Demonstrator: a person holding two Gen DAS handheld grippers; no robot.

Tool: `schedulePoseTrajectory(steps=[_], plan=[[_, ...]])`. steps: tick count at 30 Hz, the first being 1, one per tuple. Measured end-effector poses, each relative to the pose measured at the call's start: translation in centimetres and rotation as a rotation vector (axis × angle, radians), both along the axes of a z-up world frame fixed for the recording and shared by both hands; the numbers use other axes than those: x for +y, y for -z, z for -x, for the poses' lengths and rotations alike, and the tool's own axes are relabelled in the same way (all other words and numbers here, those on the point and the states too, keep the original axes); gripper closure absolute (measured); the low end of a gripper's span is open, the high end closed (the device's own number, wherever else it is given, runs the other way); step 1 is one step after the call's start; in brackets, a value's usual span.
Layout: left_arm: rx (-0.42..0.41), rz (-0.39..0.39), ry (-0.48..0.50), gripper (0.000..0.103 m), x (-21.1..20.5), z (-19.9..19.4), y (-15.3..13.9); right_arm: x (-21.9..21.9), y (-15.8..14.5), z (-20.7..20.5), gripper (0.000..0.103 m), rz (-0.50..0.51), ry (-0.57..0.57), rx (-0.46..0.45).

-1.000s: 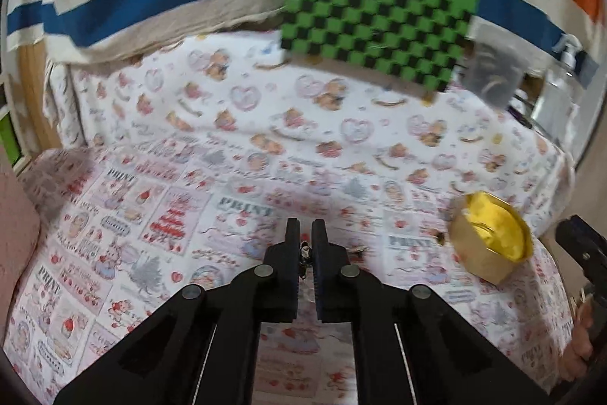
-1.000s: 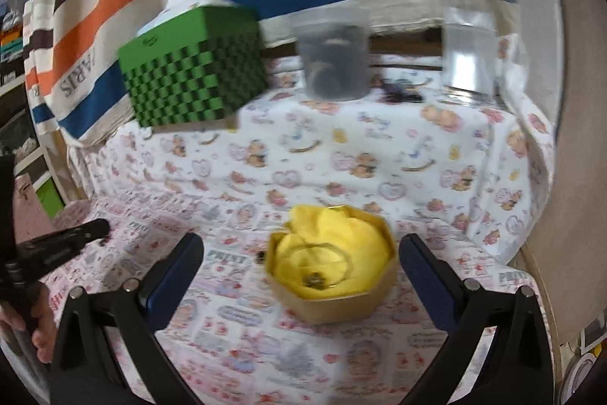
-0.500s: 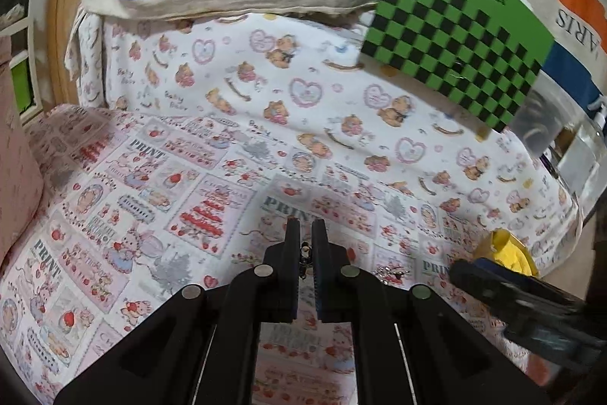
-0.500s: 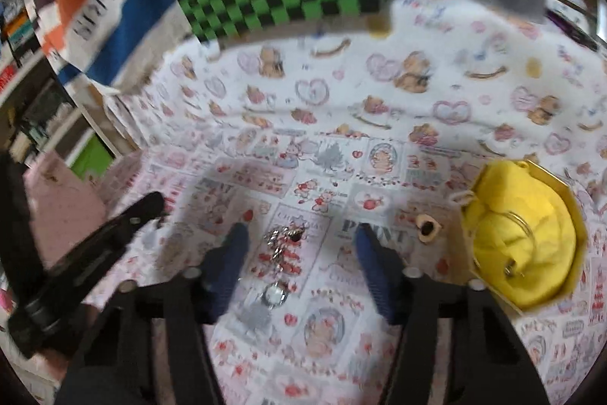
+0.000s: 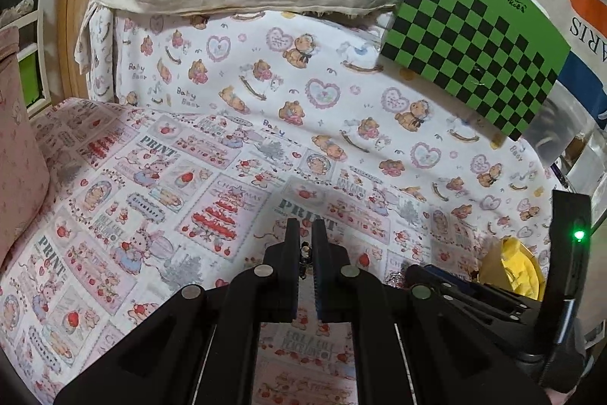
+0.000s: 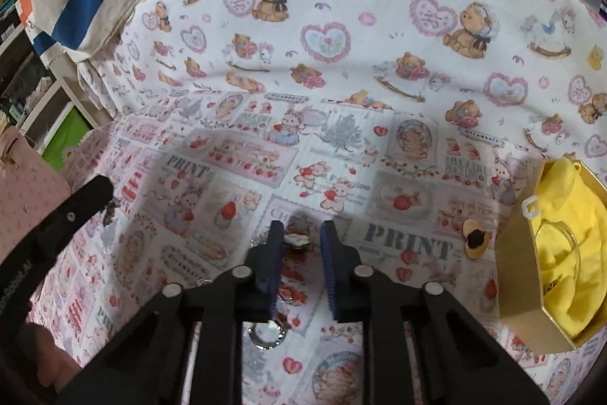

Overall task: Organize jewelry
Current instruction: 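Grasp a small silver ring from the table with the right tool, then lower the ring with the right tool into the gold box and open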

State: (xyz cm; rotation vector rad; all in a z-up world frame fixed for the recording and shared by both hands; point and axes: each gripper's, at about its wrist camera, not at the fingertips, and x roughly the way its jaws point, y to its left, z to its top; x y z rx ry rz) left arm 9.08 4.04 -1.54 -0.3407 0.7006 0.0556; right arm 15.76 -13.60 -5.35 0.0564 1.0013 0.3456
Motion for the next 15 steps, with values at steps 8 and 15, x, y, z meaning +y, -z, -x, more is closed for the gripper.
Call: schedulePoseTrajectory(steps=[8,15], plan=[[-0.011,-0.019,0.011,0.098,-0.4,0.2,-0.3,-0.9,-0.7,0.9,0.090,-0.061,0.009,-0.001],[-0.026,-0.069,0.008,0.098,-1.0,0.4,-0.4,-3.5,-3.7,4.0,0.090,-0.100,-0.006,-0.068]])
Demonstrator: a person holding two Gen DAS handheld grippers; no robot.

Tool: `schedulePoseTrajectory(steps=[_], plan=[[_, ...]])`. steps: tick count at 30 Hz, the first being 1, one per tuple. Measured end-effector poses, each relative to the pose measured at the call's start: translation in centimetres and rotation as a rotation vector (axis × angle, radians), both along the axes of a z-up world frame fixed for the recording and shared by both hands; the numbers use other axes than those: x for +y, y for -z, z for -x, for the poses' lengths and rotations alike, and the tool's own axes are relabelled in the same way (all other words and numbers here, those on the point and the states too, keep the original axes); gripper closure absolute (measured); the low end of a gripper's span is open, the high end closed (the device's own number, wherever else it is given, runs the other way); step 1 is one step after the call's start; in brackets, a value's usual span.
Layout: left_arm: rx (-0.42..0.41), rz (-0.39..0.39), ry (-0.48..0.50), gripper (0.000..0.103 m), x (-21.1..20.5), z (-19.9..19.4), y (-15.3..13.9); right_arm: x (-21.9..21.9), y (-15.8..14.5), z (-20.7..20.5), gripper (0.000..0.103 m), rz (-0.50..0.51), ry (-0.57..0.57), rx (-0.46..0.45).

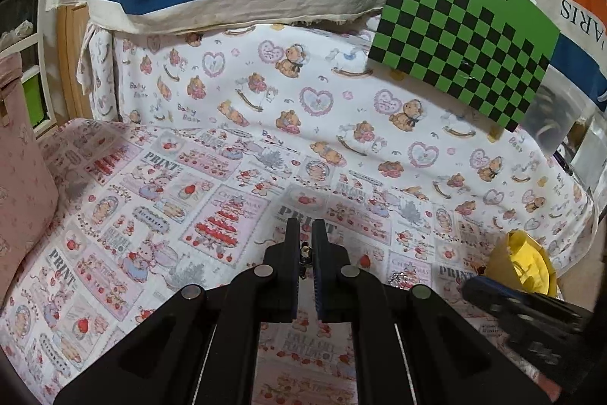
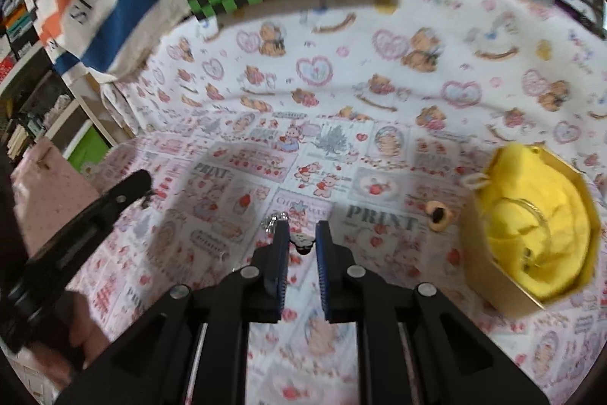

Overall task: Organize jewelry
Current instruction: 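Lower the ring with the right tool into the gold box and open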

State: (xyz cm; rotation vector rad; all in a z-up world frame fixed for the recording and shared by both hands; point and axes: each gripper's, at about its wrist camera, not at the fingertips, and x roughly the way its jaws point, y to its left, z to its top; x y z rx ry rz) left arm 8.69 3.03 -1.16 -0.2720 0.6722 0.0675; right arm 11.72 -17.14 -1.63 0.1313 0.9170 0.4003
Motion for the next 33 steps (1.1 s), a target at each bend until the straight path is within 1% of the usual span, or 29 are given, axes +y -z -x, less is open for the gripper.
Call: schedulePoseTrajectory(steps=[2,4,7,8,10,12,16,17,18,20,22,25,28,31,33], plan=[[-0.007,-0.008,0.003,0.098,-0.1,0.1,-0.1,-1.0,-0.8,0.9,0.090,-0.016,0.004,-0.014],[-0.017,-0.013,0.008,0.098,-0.3,0.3,-0.2,-1.9,-1.6,2.4,0.090,-0.013,0.015,-0.049],[-0.033,0.029,0.039,0.098,-0.5,0.8,-0.6,-2.4,-2.6,4.4,0.090,0.021,0.020,-0.119],[-0.041,0.030,0.049,0.098,-0.8,1.0,-0.7,-2.5,-2.8,4.8,0.090,0.021,0.025,-0.132],[-0.063,0.001,0.061,0.098,-1.7,1.5,-1.1,-3.4,-3.3,5.6,0.090,0.017,0.052,-0.168],[-0.092,-0.031,0.095,0.098,-2.7,2.0,-1.6,-4.5,-3.7,6.0,0.090,0.015,0.075,-0.198],[-0.135,-0.053,0.128,0.098,-3.8,2.7,-1.9,-6.3,-4.1,6.2,0.090,0.019,0.115,-0.263],[-0.142,-0.056,0.132,0.098,-3.9,2.8,-2.0,-6.5,-4.2,6.2,0.090,0.028,0.129,-0.276],[-0.150,-0.059,0.136,0.098,-4.1,2.9,-2.0,-6.9,-4.3,6.3,0.090,0.065,0.168,-0.315],[-0.161,-0.065,0.140,0.098,-4.4,3.0,-2.1,-6.9,-4.3,6.5,0.090,0.133,0.206,-0.370],[-0.151,-0.077,0.129,0.098,-4.6,2.8,-1.8,-7.3,-4.2,6.6,0.090,0.151,0.213,-0.404],[-0.132,-0.102,0.129,0.098,-4.9,2.4,-1.3,-8.2,-3.9,6.3,0.090,0.152,0.227,-0.431],[-0.140,-0.118,0.116,0.098,-4.8,2.5,-1.4,-9.2,-3.7,5.7,0.090,0.136,0.230,-0.422],[-0.142,-0.100,0.109,0.098,-4.3,2.5,-1.6,-10.3,-3.2,4.8,0.090,0.139,0.255,-0.383],[-0.144,-0.095,0.105,0.098,-4.1,2.6,-1.6,-11.3,-2.6,4.1,0.090,0.110,0.257,-0.343]])
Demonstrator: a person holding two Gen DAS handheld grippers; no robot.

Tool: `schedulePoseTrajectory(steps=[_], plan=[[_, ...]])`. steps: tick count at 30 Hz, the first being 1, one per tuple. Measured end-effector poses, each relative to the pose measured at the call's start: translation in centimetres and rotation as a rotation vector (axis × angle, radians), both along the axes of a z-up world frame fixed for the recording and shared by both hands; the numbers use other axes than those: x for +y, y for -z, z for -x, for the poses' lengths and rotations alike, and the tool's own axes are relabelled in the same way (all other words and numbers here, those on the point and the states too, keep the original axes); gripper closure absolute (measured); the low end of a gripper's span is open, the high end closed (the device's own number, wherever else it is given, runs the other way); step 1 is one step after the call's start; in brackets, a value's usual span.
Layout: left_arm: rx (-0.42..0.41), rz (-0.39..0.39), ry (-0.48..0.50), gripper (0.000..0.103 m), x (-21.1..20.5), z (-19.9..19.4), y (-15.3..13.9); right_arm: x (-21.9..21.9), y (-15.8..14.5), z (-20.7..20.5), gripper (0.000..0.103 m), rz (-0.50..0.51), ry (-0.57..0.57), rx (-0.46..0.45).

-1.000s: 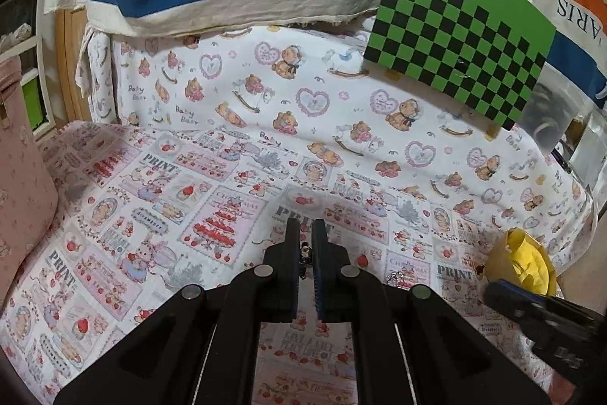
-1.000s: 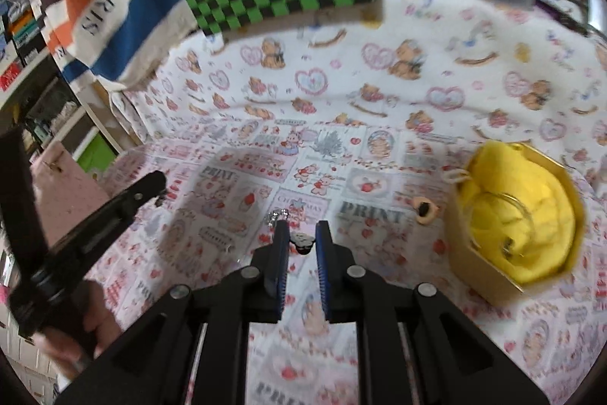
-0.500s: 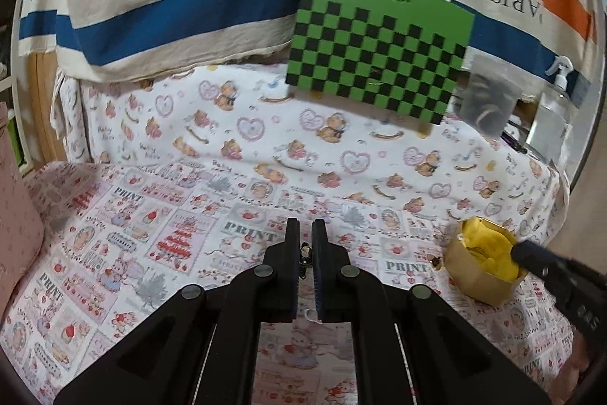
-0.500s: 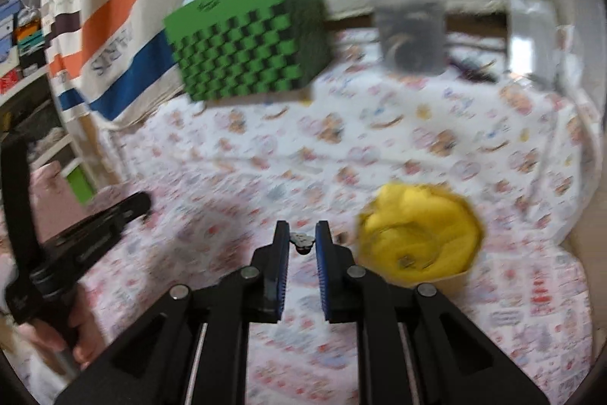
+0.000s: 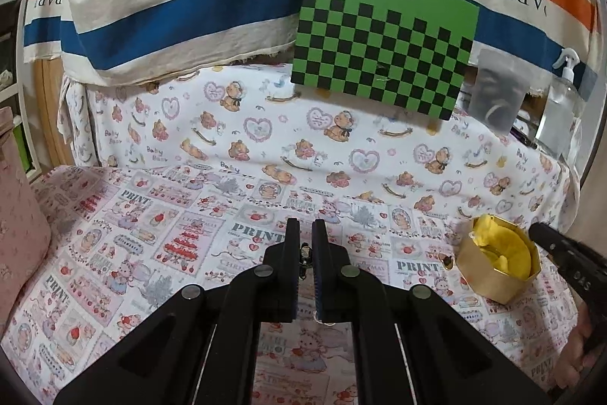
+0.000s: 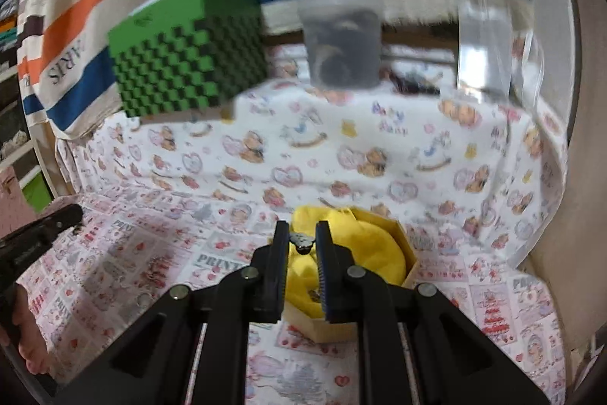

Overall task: Organize jewelry
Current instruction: 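Lower the ring with the right tool into the gold box and open, then lower the earring with the left tool into the gold box and open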

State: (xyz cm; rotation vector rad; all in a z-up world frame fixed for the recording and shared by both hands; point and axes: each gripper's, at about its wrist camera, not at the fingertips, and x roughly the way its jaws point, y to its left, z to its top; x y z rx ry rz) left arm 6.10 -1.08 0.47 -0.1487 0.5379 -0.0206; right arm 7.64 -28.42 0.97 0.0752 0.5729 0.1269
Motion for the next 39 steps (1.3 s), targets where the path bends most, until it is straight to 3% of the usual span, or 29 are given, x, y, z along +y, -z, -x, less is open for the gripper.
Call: schedulePoseTrajectory(steps=[3,5,7,12,16,18,22,24,27,30,33,36,39], plan=[[0.001,-0.006,-0.005,0.098,0.0,0.0,0.1,-1.2,0.5,-0.7,0.089,-0.061,-0.003,0.026],[0.004,-0.008,-0.002,0.098,-0.1,-0.1,0.1,-2.4,0.5,-1.0,0.077,-0.133,-0.010,0.037],[0.001,-0.012,0.002,0.098,-0.3,0.0,0.2,-3.5,0.4,-0.9,0.049,-0.195,0.007,0.030],[0.000,-0.045,0.021,0.098,-1.0,0.4,-0.1,-5.3,-0.6,-0.3,0.043,-0.252,0.035,0.014],[-0.065,-0.081,0.068,0.098,-2.3,2.4,-2.3,-6.3,-1.2,0.1,0.036,-0.213,0.100,0.018],[-0.056,-0.101,0.112,0.098,-3.9,2.5,-3.5,-6.7,-1.1,-0.1,0.034,-0.205,0.117,0.032],[-0.008,-0.055,0.216,0.098,-7.3,0.9,-5.3,-7.4,-0.4,-0.4,0.024,-0.239,0.134,0.047],[0.010,-0.042,0.247,0.098,-9.2,-0.1,-5.7,-7.8,-0.1,-0.5,0.023,-0.263,0.156,0.068],[0.056,0.002,0.319,0.098,-12.1,-1.7,-5.2,-10.0,-0.1,0.3,0.022,-0.370,0.266,0.045],[0.137,0.073,0.392,0.098,-14.9,-3.5,-4.0,-12.4,0.3,0.5,0.022,-0.479,0.280,0.078],[0.187,0.089,0.433,0.098,-17.5,-4.6,-2.9,-13.5,0.9,0.1,0.022,-0.477,0.332,0.113],[0.186,0.049,0.418,0.098,-19.1,-5.0,-2.2,-14.0,1.9,-0.4,0.022,-0.457,0.378,0.157],[0.199,0.068,0.420,0.098,-19.6,-5.6,-1.5,-14.4,2.8,-1.0,0.022,-0.463,0.399,0.193]])
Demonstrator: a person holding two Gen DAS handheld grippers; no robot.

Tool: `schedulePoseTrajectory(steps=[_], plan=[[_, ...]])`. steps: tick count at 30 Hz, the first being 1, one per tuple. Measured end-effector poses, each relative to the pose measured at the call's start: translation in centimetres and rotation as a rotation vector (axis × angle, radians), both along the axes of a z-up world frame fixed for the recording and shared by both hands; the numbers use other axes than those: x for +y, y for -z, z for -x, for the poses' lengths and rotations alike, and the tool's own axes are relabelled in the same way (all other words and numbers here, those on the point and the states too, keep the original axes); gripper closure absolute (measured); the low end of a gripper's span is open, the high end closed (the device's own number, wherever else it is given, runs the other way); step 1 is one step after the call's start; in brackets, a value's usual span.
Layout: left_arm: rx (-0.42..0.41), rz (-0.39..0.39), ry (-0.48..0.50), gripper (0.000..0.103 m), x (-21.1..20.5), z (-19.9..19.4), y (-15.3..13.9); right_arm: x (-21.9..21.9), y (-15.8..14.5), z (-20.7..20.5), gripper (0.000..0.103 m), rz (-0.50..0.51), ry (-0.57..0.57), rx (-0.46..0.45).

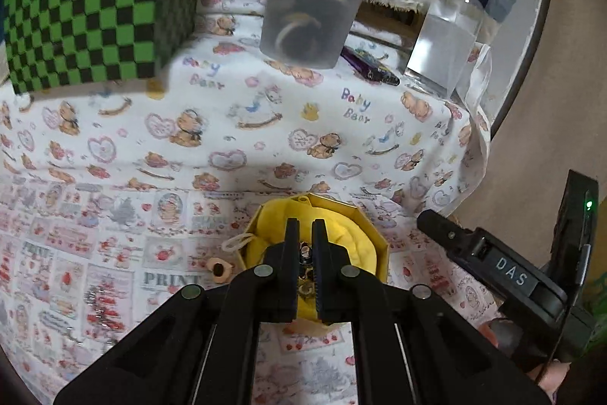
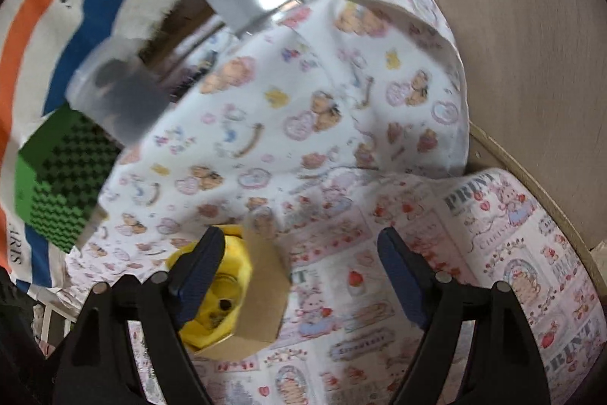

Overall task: Organize jewelry
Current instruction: 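Lower the earring with the left tool into the gold box and open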

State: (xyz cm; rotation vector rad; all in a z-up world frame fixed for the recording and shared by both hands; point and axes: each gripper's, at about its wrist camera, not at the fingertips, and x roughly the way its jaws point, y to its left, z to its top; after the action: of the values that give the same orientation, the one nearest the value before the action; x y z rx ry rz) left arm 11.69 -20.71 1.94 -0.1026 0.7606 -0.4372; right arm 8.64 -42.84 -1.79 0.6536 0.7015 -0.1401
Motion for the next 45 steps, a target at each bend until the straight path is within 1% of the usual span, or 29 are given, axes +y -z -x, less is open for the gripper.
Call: schedulePoseTrajectory(steps=[3,5,6,7,9,11,13,14,17,20,23,26,29,30,32,33,36,37,38,39,40,45], plan=[[0.025,0.015,-0.008,0.098,-0.1,-0.7,0.5,-0.2,0.5,0.0,0.022,-0.003,0.003,0.010],[0.040,0.038,0.008,0.098,0.1,-0.9,0.6,-0.2,0.7,-0.1,0.022,0.011,0.013,0.019],[0.045,0.044,0.013,0.093,0.2,-0.9,0.6,-0.1,0.8,-0.3,0.022,0.019,0.008,0.023],[0.051,0.036,0.009,0.086,0.2,-1.1,0.6,-0.1,0.7,-0.3,0.022,0.021,0.006,0.023],[0.043,0.021,-0.011,0.085,0.4,-1.0,0.4,-0.1,0.7,-0.3,0.022,0.020,0.006,0.022],[0.021,0.022,-0.026,0.082,1.0,-0.8,0.0,0.0,0.6,-0.3,0.022,0.023,0.000,0.013],[-0.006,0.025,-0.043,0.075,2.0,-0.4,-0.5,0.3,0.2,-0.1,0.022,0.044,0.003,0.003],[-0.021,0.021,-0.054,0.074,2.5,-0.2,-0.8,0.4,-0.1,0.0,0.022,0.059,0.002,-0.007],[-0.065,-0.016,-0.084,0.074,3.8,0.5,-1.4,0.9,-0.8,0.2,0.020,0.083,-0.012,-0.033],[-0.098,-0.054,-0.111,0.074,5.0,0.9,-1.5,1.5,-1.2,0.4,0.020,0.103,-0.024,-0.045],[-0.103,-0.064,-0.134,0.074,6.0,1.0,-0.9,2.1,-1.4,0.3,0.019,0.148,-0.025,-0.049],[-0.104,-0.067,-0.159,0.074,6.9,1.3,0.0,2.3,-1.2,0.2,0.019,0.147,-0.040,-0.046],[-0.095,-0.108,-0.162,0.074,7.0,1.4,0.5,2.6,-1.3,0.3,0.018,0.148,-0.053,-0.048],[-0.092,-0.130,-0.171,0.074,7.1,1.4,0.5,2.7,-1.3,0.3,0.017,0.153,-0.056,-0.051],[-0.103,-0.139,-0.198,0.073,7.6,1.5,-0.1,3.1,-1.6,0.4,0.016,0.167,-0.063,-0.062],[-0.108,-0.140,-0.212,0.068,8.0,1.6,-0.6,3.3,-1.8,0.5,0.015,0.188,-0.066,-0.072],[-0.147,-0.157,-0.244,0.047,9.5,2.3,-2.0,4.2,-2.5,0.9,0.011,0.253,-0.061,-0.105],[-0.165,-0.165,-0.260,0.042,10.2,2.7,-2.3,4.4,-2.8,1.0,0.010,0.269,-0.066,-0.116],[-0.174,-0.174,-0.275,0.039,10.9,3.0,-2.5,4.7,-3.0,1.1,0.010,0.279,-0.071,-0.123],[-0.173,-0.182,-0.284,0.034,11.6,3.2,-2.5,5.1,-3.2,1.2,0.009,0.293,-0.084,-0.136],[-0.168,-0.189,-0.289,0.032,12.4,3.5,-2.5,5.5,-3.4,1.4,0.008,0.301,-0.098,-0.147],[-0.139,-0.196,-0.337,0.028,15.9,4.2,-1.3,7.8,-4.2,2.1,0.005,0.322,-0.197,-0.193]])
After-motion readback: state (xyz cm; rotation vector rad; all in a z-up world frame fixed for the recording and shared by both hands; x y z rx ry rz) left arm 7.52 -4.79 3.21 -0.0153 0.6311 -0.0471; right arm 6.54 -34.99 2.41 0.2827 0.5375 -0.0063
